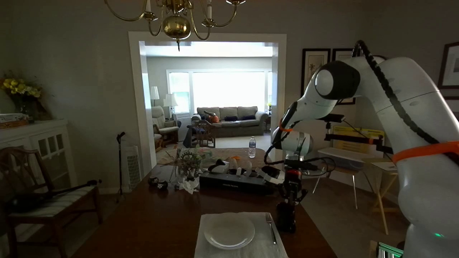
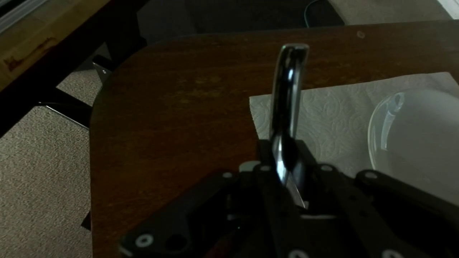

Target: Put the spoon in the cup

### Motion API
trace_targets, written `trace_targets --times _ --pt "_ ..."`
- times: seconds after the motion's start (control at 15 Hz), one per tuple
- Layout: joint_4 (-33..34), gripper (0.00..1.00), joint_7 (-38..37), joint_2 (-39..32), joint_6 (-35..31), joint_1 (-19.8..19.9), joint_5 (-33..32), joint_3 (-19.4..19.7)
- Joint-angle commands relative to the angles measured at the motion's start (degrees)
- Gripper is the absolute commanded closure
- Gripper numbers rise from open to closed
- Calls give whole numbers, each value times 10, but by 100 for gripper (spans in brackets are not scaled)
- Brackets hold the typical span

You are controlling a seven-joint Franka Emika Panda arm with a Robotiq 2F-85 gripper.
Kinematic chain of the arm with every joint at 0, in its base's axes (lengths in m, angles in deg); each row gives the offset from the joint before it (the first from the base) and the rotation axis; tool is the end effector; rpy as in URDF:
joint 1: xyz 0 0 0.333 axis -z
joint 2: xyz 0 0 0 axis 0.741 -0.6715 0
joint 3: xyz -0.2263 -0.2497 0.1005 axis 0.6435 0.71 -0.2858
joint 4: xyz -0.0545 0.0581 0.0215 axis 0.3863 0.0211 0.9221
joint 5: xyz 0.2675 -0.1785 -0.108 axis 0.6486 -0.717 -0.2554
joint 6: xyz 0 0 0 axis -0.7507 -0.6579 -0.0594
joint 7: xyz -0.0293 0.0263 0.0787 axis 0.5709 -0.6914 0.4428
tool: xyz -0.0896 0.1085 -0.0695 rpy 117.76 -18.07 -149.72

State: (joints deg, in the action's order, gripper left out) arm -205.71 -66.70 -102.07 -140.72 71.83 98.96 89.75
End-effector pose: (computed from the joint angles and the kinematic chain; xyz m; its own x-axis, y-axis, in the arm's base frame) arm 0.3988 -0.2385 0.2148 0.4268 -0.5657 -0.7056 -0.8759 -0.4526 -0.1669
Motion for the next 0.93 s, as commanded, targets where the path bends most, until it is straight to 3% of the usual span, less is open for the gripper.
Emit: trace_targets --times 0.0,0.27,0.4,0.87 --pt "17 95 3 -16 15 9 11 -5" --pt "19 95 1 -17 14 9 11 -5" --pt "19 59 1 -16 10 8 9 -4" --pt "7 5 4 6 -3 1 0 -2"
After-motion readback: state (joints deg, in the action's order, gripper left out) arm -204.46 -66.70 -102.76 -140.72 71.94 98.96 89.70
